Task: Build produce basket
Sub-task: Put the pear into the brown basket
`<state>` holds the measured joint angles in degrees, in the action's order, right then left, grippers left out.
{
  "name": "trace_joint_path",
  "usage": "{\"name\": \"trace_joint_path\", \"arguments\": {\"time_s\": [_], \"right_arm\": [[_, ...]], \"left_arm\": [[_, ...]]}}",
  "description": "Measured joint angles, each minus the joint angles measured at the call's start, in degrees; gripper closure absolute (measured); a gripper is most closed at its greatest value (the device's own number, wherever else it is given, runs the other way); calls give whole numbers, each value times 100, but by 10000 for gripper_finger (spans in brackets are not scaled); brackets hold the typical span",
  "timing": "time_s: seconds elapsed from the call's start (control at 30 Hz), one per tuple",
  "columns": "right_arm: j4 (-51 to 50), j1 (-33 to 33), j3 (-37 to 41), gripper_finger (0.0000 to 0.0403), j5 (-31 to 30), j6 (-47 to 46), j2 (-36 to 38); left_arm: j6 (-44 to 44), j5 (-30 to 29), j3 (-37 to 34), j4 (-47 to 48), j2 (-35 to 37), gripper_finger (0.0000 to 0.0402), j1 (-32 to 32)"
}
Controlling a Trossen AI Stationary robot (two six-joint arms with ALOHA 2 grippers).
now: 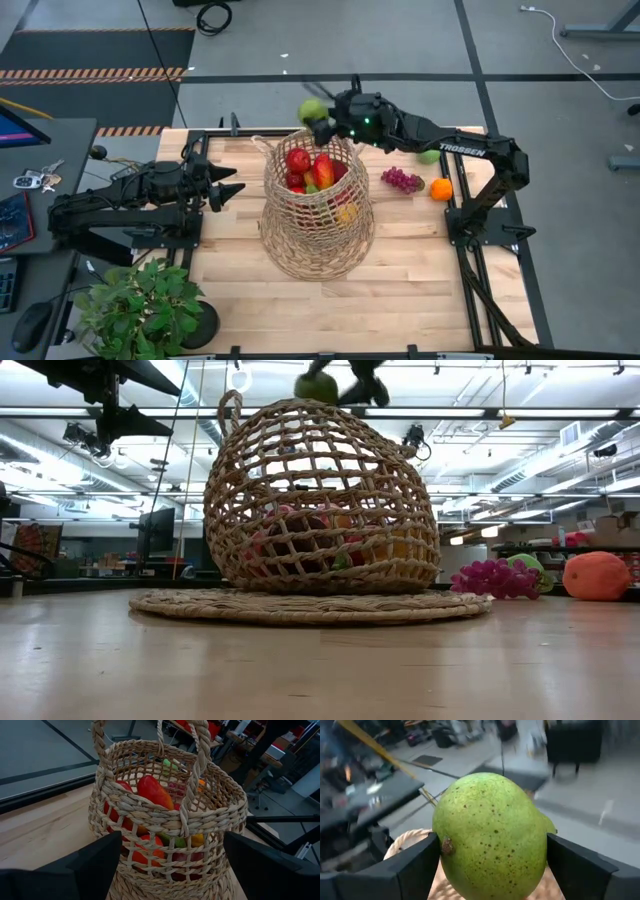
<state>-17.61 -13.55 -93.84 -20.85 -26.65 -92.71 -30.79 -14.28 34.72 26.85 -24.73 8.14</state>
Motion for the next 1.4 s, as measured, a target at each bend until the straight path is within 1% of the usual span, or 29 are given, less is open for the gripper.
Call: {"name": "trace_joint_path", "arguments": {"time_s": [0.07,0.13,0.23,0.3,0.37,0.47,0.6,0.63,0.73,0.93,1.07,1.13,1.23,1.4], "right_arm": [[-224,-147,-1,55,303,-908,-1],[-368,-295,-1,55,754,-1602,-1],[-370,-483,-2,55,1648,-1995,-2],[-402,-548,-2,55,2028,-1996,-2],[-635,-553,-2,55,2119,-1983,-2],[-1037,-492,-2,55,2066,-1985,-42],[-1193,-426,-33,55,2205,-2015,-217],[-1232,-398,-129,55,2259,-1987,-298],[-1855,-253,-613,55,2404,-1795,-681],[-3341,24,-2217,55,2278,-988,-1863],[-3902,-8,-3011,55,2262,-477,-2489],[-4057,-52,-3248,55,2301,-41,-2679],[-4175,-123,-3359,55,2368,626,-2856],[-4347,-200,-3348,55,2379,1023,-3035]], "left_arm": [[0,0,0,2,0,44,-2],[0,0,0,1,0,44,0],[0,0,0,2,0,44,-2],[0,0,0,2,0,44,0],[0,0,0,0,0,44,0],[0,-2,0,0,0,44,-2],[0,-2,1,-1,0,44,-1],[0,-2,3,-2,0,44,0],[0,-2,6,-3,0,44,-2],[1,-1,7,1,0,44,0],[0,-2,7,0,0,44,-2],[0,0,7,2,0,44,-2],[0,-2,7,0,-2,44,-2],[0,-1,7,-1,0,44,0]]}}
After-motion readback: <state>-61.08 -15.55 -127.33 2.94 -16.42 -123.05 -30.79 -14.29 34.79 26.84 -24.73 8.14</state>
